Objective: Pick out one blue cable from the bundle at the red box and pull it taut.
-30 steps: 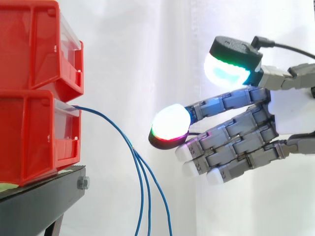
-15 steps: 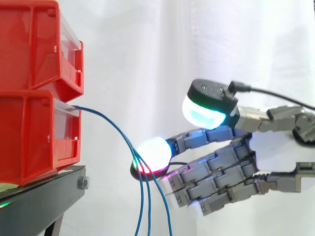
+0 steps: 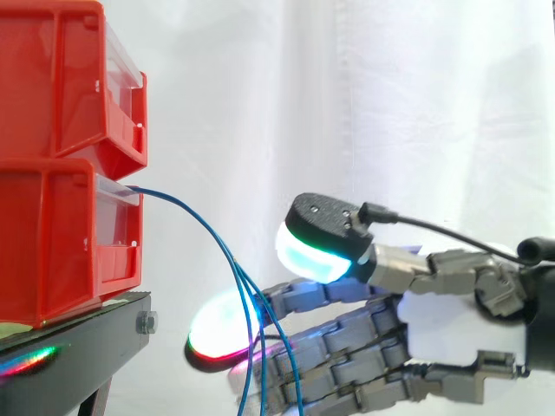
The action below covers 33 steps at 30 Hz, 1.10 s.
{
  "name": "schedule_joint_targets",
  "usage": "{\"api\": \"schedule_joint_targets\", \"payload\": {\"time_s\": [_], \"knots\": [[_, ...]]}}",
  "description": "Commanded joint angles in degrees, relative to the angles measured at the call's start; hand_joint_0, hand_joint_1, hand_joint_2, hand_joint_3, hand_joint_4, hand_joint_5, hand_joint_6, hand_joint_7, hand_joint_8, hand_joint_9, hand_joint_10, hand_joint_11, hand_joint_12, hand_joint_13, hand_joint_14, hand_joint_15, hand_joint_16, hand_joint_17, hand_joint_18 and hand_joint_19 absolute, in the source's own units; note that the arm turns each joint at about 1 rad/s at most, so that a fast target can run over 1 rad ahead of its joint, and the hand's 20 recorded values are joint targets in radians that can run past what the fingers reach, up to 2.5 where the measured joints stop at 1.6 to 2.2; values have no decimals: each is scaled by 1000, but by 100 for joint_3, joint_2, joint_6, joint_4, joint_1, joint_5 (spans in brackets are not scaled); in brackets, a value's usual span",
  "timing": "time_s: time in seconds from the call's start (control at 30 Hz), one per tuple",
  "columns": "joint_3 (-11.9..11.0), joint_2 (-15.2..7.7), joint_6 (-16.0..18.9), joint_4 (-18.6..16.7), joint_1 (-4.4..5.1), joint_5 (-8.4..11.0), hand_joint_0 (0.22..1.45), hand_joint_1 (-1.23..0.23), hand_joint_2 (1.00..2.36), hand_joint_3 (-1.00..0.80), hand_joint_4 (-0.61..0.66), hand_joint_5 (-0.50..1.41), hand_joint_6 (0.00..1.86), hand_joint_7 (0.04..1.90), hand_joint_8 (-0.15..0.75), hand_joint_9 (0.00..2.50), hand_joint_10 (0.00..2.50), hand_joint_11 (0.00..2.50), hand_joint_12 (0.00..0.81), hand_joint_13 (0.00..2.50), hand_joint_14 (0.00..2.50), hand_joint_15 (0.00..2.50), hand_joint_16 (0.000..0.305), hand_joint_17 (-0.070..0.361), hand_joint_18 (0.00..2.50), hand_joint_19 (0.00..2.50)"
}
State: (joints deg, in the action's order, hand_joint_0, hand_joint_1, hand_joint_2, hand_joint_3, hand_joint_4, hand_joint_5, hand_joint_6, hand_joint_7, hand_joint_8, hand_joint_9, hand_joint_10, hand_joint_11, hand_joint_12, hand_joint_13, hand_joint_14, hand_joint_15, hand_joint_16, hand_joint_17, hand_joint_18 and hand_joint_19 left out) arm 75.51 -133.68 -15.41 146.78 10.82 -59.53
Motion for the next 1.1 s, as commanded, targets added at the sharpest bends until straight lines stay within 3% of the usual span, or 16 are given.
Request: {"api": "schedule_joint_targets", "payload": {"time_s": [0.0, 0.53, 0.77, 1.07], "knots": [[-247, -211, 223, -62, -19, -225, 553, -554, 1002, -477, 247, -153, 503, 805, 251, 591, 8, 208, 329, 490, 7, 175, 54, 122, 412, 442], [-247, -211, 390, -352, -71, -463, 576, -573, 1005, -435, 199, -128, 503, 1007, 252, 621, 10, 254, 324, 511, 7, 183, 54, 121, 438, 456], [-238, -211, 521, -387, -115, -814, 617, -600, 1013, -349, 148, -124, 503, 1094, 247, 625, 11, 273, 323, 522, 8, 195, 53, 119, 442, 463], [-238, -211, 548, -422, -186, -1087, 624, -606, 1013, -346, 140, -122, 502, 1123, 246, 630, 12, 295, 320, 527, 9, 210, 53, 119, 452, 472]]}}
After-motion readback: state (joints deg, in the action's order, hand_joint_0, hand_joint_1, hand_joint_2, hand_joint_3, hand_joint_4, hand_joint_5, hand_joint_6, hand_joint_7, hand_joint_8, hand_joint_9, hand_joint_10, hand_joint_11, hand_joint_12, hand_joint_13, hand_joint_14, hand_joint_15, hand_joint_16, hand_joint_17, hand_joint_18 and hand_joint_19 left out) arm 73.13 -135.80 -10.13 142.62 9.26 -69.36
